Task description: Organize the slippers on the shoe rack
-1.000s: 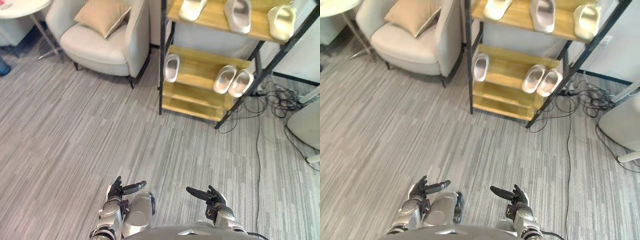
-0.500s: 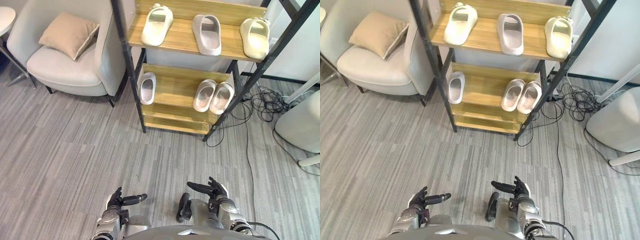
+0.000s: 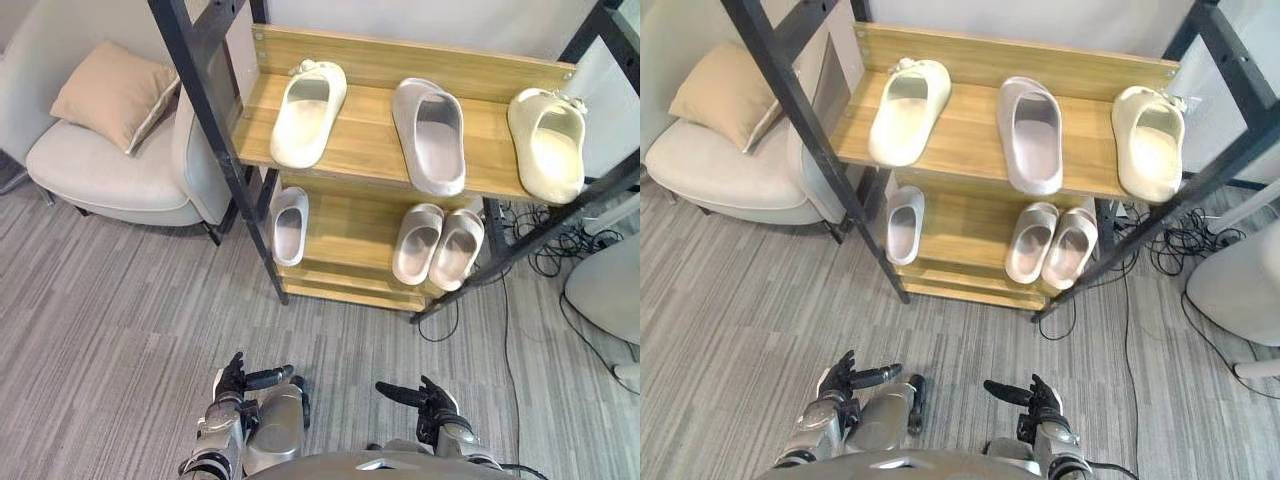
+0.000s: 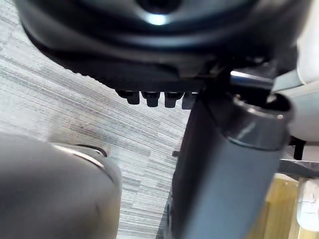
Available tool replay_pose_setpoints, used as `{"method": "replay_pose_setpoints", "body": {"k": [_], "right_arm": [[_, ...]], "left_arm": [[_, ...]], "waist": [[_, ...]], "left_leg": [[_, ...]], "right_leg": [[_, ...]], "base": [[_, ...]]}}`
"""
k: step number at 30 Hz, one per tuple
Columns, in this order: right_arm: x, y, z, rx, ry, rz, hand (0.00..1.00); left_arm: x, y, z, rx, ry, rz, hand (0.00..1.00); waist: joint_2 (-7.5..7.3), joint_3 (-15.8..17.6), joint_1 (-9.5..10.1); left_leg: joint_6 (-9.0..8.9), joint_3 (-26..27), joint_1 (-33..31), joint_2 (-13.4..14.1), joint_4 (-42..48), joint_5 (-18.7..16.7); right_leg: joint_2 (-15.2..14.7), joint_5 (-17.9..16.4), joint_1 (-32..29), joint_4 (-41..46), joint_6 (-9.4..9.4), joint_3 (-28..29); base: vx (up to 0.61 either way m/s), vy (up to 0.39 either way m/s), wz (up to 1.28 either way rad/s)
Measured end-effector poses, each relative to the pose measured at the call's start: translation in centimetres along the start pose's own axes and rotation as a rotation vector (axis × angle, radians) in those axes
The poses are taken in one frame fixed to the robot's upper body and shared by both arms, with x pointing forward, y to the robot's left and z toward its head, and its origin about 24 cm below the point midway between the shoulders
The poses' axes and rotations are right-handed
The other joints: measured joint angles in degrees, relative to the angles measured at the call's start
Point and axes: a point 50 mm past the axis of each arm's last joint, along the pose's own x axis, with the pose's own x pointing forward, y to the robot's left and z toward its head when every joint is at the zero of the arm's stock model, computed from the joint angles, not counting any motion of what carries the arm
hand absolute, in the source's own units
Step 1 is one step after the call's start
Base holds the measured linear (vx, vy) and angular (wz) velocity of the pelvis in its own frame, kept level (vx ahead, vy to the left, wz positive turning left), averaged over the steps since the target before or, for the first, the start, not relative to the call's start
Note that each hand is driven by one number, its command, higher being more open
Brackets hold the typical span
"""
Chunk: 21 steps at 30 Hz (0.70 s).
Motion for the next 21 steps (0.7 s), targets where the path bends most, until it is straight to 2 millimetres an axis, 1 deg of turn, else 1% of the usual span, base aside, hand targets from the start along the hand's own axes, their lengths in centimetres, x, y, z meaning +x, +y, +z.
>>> {"method": "replay_pose_setpoints", "body": {"k": [1, 2, 3, 4, 5, 6, 7, 8, 9, 10, 11, 12, 13, 14, 15, 16, 18, 19, 20, 21], "right_arm": [[0.0, 0.2, 0.2, -0.001, -0.009, 0.007, 1.00], [0.0, 0.4, 0.4, -0.002, -0.018, 0.018, 1.00], [0.0, 0.5, 0.3, -0.026, -0.018, 0.029, 1.00], [0.0, 0.6, 0.4, -0.026, -0.021, 0.031, 1.00], [0.0, 0.5, 0.6, -0.034, -0.028, 0.031, 1.00], [0.1, 0.5, 0.7, -0.046, -0.034, 0.033, 1.00], [0.1, 0.6, 0.9, -0.049, -0.039, 0.036, 1.00], [0.1, 0.7, 1.1, -0.049, -0.044, 0.039, 1.00], [0.1, 0.8, 1.2, -0.055, -0.051, 0.045, 1.00], [0.1, 0.8, 1.1, -0.059, -0.049, 0.046, 1.00], [0.0, 0.9, 0.6, -0.069, -0.033, 0.050, 1.00], [0.0, 0.4, 0.4, -0.078, -0.024, 0.041, 1.00], [0.0, -0.7, 0.0, -0.082, -0.007, 0.011, 1.00], [0.0, -1.3, -0.1, -0.078, 0.003, -0.005, 1.00], [0.0, -1.6, -0.2, -0.072, 0.008, -0.014, 1.00], [-0.1, -2.1, -0.7, -0.058, 0.019, -0.030, 1.00], [-0.3, -2.7, -1.5, -0.039, 0.039, -0.054, 1.00], [-0.3, -2.7, -1.5, -0.038, 0.039, -0.056, 1.00], [-0.5, -2.8, -2.2, -0.019, 0.057, -0.069, 1.00], [-0.6, -2.9, -2.3, -0.018, 0.059, -0.073, 1.00]], "left_arm": [[0.0, 0.4, -0.3, 0.007, 0.014, 0.009, 1.00], [-0.2, 0.8, -0.9, 0.016, 0.039, 0.016, 1.00], [-0.4, 1.5, -1.6, 0.049, 0.063, 0.025, 1.00], [-0.4, 1.6, -1.7, 0.056, 0.066, 0.025, 1.00], [-0.5, 2.0, -2.0, 0.072, 0.079, 0.030, 1.00], [-0.5, 2.3, -2.3, 0.082, 0.095, 0.037, 1.00], [-0.7, 2.5, -2.7, 0.085, 0.104, 0.040, 1.00], [-0.7, 2.5, -2.9, 0.085, 0.109, 0.041, 1.00], [-0.8, 2.6, -3.0, 0.085, 0.112, 0.042, 1.00], [-0.8, 2.6, -3.0, 0.085, 0.113, 0.044, 1.00], [-0.9, 3.2, -3.0, 0.094, 0.112, 0.053, 1.00], [-0.9, 3.2, -3.2, 0.096, 0.120, 0.054, 1.00], [-1.2, 2.4, -3.9, 0.092, 0.137, 0.037, 1.00], [-1.4, 2.0, -4.6, 0.082, 0.154, 0.031, 1.00], [-1.5, 1.9, -4.8, 0.080, 0.159, 0.029, 1.00], [-1.5, 1.7, -4.9, 0.078, 0.163, 0.025, 1.00], [-1.5, 1.5, -4.9, 0.066, 0.161, 0.024, 1.00], [-1.5, 1.5, -4.8, 0.063, 0.160, 0.026, 1.00], [-1.5, 1.7, -4.8, 0.060, 0.157, 0.030, 1.00], [-1.5, 1.8, -4.6, 0.061, 0.151, 0.034, 1.00]], "waist": [[0.30, -0.05, 0.34], [0.15, -0.11, 0.52], [-0.12, -0.32, -0.24], [-0.15, -0.32, -0.35], [-0.33, -0.34, -0.41], [-0.67, -0.55, -0.67], [-0.56, -0.57, -1.04], [-0.44, -0.61, -1.26], [-0.42, -0.61, -1.44], [-0.62, -0.73, -1.48], [-2.26, -1.48, -1.54], [-1.52, -1.51, -1.76], [0.61, -2.63, -1.16], [2.21, -3.18, -1.07], [2.79, -3.17, -1.27], [3.40, -3.19, -1.46], [3.46, -3.09, -1.21], [3.40, -3.05, -1.10], [2.96, -2.94, -0.80], [2.27, -2.96, -0.05]], "left_leg": [[0.06, 1.18, 2.41, 0.48, -0.68, -1.42], [0.33, 3.14, 6.19, 0.48, -2.52, -2.40], [0.85, 4.43, 9.38, 0.26, -4.00, -3.92], [1.07, 4.54, 9.82, 0.26, -4.05, -4.13], [1.20, 5.19, 11.15, 0.10, -4.56, -4.64], [1.21, 5.09, 12.95, 0.06, -5.96, -4.71], [1.06, 4.60, 14.68, 0.71, -7.40, -4.62], [0.86, 4.18, 15.38, 1.24, -8.07, -4.54], [0.02, 3.44, 16.24, 1.73, -8.92, -4.25], [-0.52, 3.04, 16.40, 1.71, -9.16, -4.21], [-1.76, 1.30, 16.13, 0.21, -8.90, -4.68], [-2.55, 0.23, 16.27, 0.79, -8.69, -5.18], [-2.75, -2.16, 15.70, 1.96, -8.90, -5.30], [-3.20, -2.93, 14.99, 3.01, -8.78, -5.54], [-3.29, -3.44, 14.72, 3.50, -8.43, -5.58], [-4.14, -4.83, 13.57, 4.16, -5.90, -5.55], [-5.89, -5.14, 10.26, 5.61, 2.12, -5.59], [-6.18, -5.06, 9.74, 5.81, 3.49, -5.43], [-7.66, -4.45, 8.38, 6.22, 7.64, -4.43], [-7.53, -3.63, 7.89, 6.40, 7.60, -6.32]], "right_leg": [[-0.63, -0.39, -1.55, 5.51, 0.72, 1.51], [-2.59, -0.41, -6.22, 18.19, 2.93, 3.78], [-5.61, 3.16, -11.59, 31.22, 6.81, 3.77], [-6.14, 3.36, -12.39, 33.15, 6.93, 3.54], [-7.96, 1.60, -14.59, 38.15, 4.41, 1.79], [-9.14, -1.15, -16.11, 39.59, 2.33, -1.07], [-8.64, -3.50, -17.06, 36.54, 0.95, -3.87], [-7.60, -4.12, -17.98, 33.09, 0.14, -4.39], [-5.58, -3.96, -18.71, 26.04, 0.29, -3.81], [-4.53, -3.59, -18.73, 22.22, 0.38, -3.04], [-2.80, 2.65, -18.82, 12.40, -0.60, 0.34], [-2.46, 2.27, -17.90, 12.82, -0.70, -0.41], [-0.77, 2.31, -17.31, 11.29, -1.21, -0.57], [0.27, 2.36, -16.47, 9.26, -1.35, -1.39], [0.81, 2.47, -15.72, 8.12, -1.55, -2.00], [1.49, 2.65, -14.20, 6.14, -1.83, -3.55], [2.66, 3.22, -10.75, 2.66, -2.26, -5.50], [2.80, 3.34, -9.99, 2.00, -2.26, -5.78], [3.04, 3.91, -7.66, -0.13, -2.28, -6.24], [2.70, 4.53, -6.78, -1.53, -2.25, -6.04]], "base": [[0.31, 0.122, -0.70], [0.32, 0.104, -0.80], [0.26, 0.081, -0.63], [0.21, 0.032, -0.37], [0.22, -0.013, -0.16], [0.29, -0.052, -0.05], [0.24, -0.089, 0.13], [0.19, -0.135, 0.28], [0.15, -0.139, 0.27], [0.19, -0.198, 0.44], [0.20, -0.198, 0.45], [0.25, -0.231, 0.45], [0.22, -0.179, 0.25], [0.15, -0.135, 0.19], [0.15, -0.137, 0.33], [0.16, -0.148, 0.45], [0.13, -0.114, 0.41], [0.10, -0.056, 0.26], [0.10, -0.017, 0.09], [0.07, 0.036, 0.06]]}}
